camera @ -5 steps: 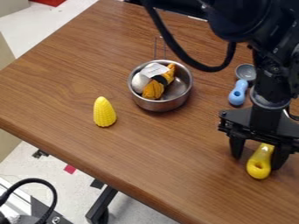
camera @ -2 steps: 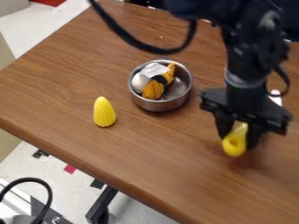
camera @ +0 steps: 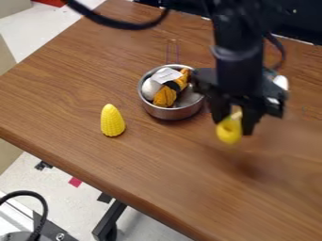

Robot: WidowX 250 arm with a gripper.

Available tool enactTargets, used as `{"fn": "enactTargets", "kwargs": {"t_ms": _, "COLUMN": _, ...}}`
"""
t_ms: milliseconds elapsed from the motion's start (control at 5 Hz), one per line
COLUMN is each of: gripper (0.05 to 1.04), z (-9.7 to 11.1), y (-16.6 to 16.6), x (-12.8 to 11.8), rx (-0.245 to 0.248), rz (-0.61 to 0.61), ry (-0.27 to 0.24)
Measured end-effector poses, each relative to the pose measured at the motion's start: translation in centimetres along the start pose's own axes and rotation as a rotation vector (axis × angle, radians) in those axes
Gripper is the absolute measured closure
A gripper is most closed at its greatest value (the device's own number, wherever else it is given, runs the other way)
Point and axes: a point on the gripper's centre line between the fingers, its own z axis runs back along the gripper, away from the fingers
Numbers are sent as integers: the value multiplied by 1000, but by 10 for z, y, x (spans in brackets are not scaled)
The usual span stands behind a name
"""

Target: Put the knife on the top of the table.

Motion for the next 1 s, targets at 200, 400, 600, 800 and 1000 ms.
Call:
{"fn": "enactTargets", "kwargs": {"t_ms": 200, "gripper": 649, "z": 7, "y": 20, "x": 4, "rx": 13, "rz": 21, "ry": 26}}
{"fn": "enactTargets", "kwargs": {"t_ms": 400, "gripper": 649, "z": 19, "y": 35, "x": 21, "rx": 2, "rz": 87, "ry": -18}}
{"fn": "enactTargets", "kwargs": {"t_ms": 600, "gripper": 649, "z": 26, "y": 60, "x": 37, "rx": 5, "rz": 130, "ry": -14}}
{"fn": "enactTargets", "kwargs": {"t_ms": 800, "gripper": 649, "z": 33, "y": 88, "x": 40, "rx": -24, "rz": 119, "ry": -32}}
{"fn": "enactTargets", "kwargs": {"t_ms": 1000, "gripper": 649, "z": 42, "y": 118, "x": 52, "rx": 18, "rz": 112, "ry": -47}}
